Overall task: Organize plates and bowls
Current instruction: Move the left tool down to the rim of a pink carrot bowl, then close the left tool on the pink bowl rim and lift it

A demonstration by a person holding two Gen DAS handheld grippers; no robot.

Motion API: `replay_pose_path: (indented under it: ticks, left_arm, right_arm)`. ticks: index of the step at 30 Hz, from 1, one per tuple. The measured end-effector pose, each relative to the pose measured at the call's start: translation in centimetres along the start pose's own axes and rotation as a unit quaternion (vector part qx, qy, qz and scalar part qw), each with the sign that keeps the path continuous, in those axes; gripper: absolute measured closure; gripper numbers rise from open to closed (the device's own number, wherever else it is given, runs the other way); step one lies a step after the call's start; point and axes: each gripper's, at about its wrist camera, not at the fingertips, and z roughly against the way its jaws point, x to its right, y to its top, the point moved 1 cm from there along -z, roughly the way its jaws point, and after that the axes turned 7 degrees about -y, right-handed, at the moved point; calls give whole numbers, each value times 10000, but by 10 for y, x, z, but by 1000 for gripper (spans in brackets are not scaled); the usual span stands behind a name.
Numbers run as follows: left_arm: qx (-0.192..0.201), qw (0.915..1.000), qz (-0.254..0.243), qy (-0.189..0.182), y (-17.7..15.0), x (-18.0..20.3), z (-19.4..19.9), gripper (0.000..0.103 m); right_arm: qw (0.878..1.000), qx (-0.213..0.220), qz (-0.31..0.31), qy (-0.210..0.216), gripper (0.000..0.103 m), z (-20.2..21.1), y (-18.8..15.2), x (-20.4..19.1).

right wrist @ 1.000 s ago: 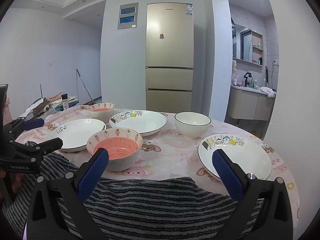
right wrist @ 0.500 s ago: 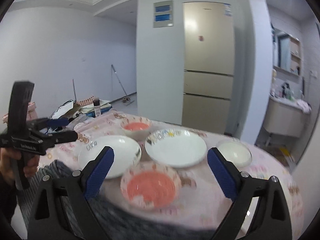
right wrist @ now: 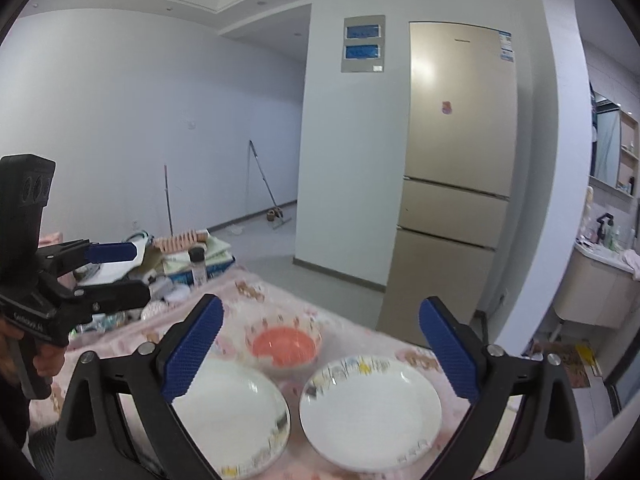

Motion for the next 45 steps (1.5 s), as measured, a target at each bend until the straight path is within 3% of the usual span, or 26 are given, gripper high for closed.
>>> replay_pose_path:
  ticks: [5,8,12,17,20,24,28,31,32,35,38,40,42,45]
  left_arm:
    - [-43,9999,70,146,19,-20,-23,0]
    - [-132,9994,199,243,20,-34,-46,0]
    - [-387,9973,598,186,21,-59,-79,0]
    - [-664,9950,675,324,18,-81,-107,0]
    - [-881,9934,663,324,10,-88,-123,0]
    - [-1239,9891,699,390,-5,-102,-150,0]
    - [-1517,9835,956,258,-24,-116,-169,0]
    - [-1709,9798,1012,240,-37,-124,-185,1]
    - [-1793,9779,1055,222,-42,-127,-191,5]
    - [-2007,9712,1277,165,-55,-137,-206,18]
    - [-2054,9676,1365,532,-62,-144,-212,32]
    - [-2130,9665,1324,547,-65,-148,-216,37]
    - [-2247,9631,1395,498,-70,-152,-219,45]
    - [-2386,9567,1654,223,-74,-158,-225,58]
  right_arm:
    - [9999,-82,68,-20,1,-34,14,-5]
    - [9989,-74,191,-413,1,-63,19,-7]
    - [9987,-366,8,-343,1,-105,19,-5]
    - [9966,-741,-58,-349,1,-131,10,-5]
    - [9935,-951,-13,-630,1,-149,4,-5]
    - [9874,-1483,-530,-169,6,-175,-9,6]
    - [9809,-1897,-348,-271,8,-196,-29,6]
    - [9721,-2313,-386,-65,18,-211,-46,4]
    - [9694,-2423,-380,-50,24,-216,-50,3]
    - [9618,-2717,-327,-39,29,-229,-61,1]
    - [9553,-2924,-443,15,30,-240,-71,4]
    - [9505,-3028,-697,90,38,-247,-76,10]
    - [9457,-3128,-864,161,58,-252,-81,15]
    - [9396,-3291,-936,132,68,-260,-87,16]
